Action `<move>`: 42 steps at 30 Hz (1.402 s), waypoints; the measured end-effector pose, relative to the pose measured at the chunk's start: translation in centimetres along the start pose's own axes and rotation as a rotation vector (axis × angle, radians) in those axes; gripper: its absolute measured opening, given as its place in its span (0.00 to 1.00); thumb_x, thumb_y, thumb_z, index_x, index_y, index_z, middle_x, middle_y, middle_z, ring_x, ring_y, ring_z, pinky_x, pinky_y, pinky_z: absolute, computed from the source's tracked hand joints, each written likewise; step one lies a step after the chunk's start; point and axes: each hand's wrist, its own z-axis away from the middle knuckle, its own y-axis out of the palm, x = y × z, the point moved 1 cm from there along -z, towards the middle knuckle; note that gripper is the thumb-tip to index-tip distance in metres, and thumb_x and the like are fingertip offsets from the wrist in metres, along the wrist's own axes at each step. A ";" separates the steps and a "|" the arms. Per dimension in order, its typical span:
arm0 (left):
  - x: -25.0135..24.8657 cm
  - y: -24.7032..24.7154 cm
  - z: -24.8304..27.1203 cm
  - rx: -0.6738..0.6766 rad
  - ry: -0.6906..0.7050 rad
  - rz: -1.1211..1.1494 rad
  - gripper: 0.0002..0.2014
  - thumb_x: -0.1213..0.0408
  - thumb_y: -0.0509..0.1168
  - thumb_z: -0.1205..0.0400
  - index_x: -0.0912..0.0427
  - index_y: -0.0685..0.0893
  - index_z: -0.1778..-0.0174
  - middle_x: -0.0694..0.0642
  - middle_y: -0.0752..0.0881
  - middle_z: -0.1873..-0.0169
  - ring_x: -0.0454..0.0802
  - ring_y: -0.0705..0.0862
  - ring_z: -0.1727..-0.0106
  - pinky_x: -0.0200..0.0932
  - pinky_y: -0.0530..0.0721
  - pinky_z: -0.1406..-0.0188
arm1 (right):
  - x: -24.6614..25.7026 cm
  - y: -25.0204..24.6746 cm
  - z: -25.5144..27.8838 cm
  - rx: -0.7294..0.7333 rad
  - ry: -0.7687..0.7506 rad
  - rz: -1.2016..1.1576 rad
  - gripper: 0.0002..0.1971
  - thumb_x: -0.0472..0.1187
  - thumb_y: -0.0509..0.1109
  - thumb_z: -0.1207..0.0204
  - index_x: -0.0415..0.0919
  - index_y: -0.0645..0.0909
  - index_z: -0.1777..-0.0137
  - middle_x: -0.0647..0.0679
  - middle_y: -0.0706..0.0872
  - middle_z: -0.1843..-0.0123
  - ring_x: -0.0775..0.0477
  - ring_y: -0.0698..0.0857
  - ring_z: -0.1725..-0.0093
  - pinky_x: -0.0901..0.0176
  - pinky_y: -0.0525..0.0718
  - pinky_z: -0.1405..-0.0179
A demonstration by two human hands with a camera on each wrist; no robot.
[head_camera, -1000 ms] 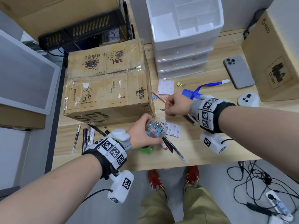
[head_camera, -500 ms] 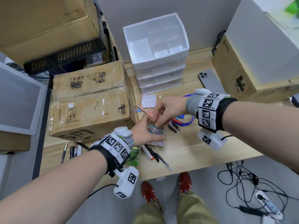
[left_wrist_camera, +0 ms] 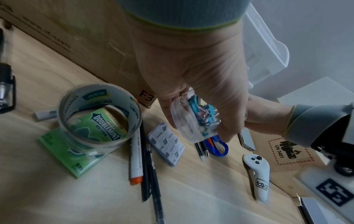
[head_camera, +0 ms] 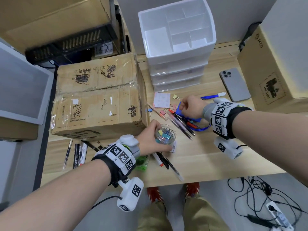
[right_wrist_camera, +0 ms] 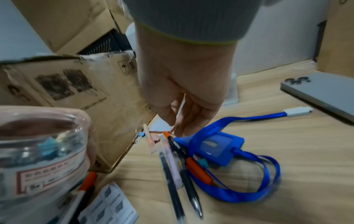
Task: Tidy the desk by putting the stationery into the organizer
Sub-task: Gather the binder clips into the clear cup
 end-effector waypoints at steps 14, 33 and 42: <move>1.0 0.8 -1.8 -0.024 -0.021 0.062 0.32 0.57 0.85 0.36 0.56 0.70 0.46 0.45 0.83 0.58 0.34 0.79 0.64 0.30 0.78 0.65 | 0.0 3.6 -3.1 0.132 -0.158 0.247 0.06 0.39 0.72 0.30 0.40 0.87 0.54 0.48 0.89 0.57 0.45 0.86 0.55 0.57 0.83 0.56; -0.1 0.9 -3.2 0.009 -0.023 0.022 0.36 0.51 0.86 0.39 0.49 0.70 0.43 0.46 0.87 0.51 0.43 0.89 0.50 0.50 0.89 0.49 | 0.1 3.1 -6.7 -0.002 -0.223 0.400 0.15 0.39 0.77 0.34 0.46 0.76 0.52 0.48 0.77 0.51 0.43 0.79 0.56 0.58 0.65 0.69; 0.1 0.7 -3.6 0.005 -0.040 0.013 0.34 0.53 0.86 0.37 0.50 0.70 0.45 0.45 0.86 0.53 0.40 0.87 0.53 0.44 0.89 0.52 | -0.4 3.0 -6.7 0.046 -0.257 0.418 0.07 0.39 0.74 0.30 0.46 0.79 0.54 0.48 0.81 0.50 0.44 0.80 0.52 0.59 0.70 0.60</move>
